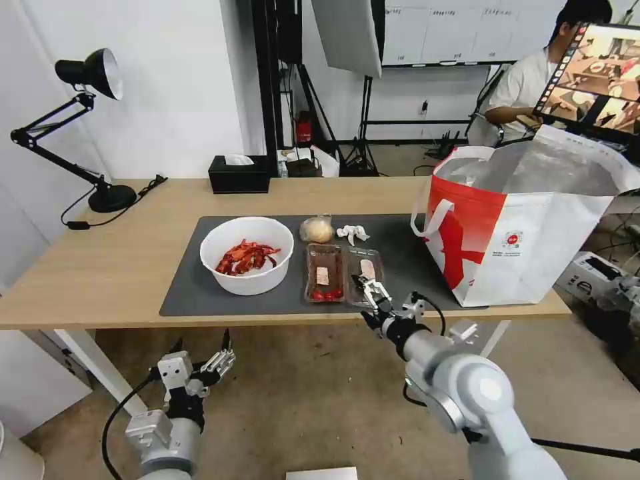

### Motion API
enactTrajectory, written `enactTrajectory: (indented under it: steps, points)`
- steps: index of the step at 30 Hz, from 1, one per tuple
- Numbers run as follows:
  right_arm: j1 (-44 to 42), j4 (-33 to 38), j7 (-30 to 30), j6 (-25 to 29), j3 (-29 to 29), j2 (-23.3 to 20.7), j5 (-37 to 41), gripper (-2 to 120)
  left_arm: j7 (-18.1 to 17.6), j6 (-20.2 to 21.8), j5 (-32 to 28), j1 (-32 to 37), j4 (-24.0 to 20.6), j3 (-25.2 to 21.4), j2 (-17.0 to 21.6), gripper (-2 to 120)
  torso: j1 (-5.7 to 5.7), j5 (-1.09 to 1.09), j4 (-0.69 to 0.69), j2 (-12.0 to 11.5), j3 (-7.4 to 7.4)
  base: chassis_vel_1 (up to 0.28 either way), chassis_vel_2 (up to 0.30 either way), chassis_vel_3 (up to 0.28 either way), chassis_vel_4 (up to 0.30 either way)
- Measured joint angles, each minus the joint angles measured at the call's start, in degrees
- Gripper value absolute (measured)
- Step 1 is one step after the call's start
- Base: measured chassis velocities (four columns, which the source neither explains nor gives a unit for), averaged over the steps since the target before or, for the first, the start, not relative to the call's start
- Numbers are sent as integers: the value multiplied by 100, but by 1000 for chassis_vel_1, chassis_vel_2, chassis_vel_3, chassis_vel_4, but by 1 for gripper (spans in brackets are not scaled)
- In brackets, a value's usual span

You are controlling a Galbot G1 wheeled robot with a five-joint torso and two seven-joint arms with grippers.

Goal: Pick up the trash from the table and place it into the takeout bag.

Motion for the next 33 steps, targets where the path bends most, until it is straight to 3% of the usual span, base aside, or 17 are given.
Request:
enactTrajectory:
  steps: [23, 33]
  points:
    - [331, -342, 243, -12, -118, 244, -47, 100, -12, 66, 5, -63, 112, -36, 4, 100, -1, 0, -1, 1, -1, 0, 0, 0, 0]
    - [339, -315, -1, 55, -141, 275, -329, 100, -17, 66, 8, -84, 154, -47, 1, 100, 0, 1, 0, 0, 0, 0, 0, 0, 0]
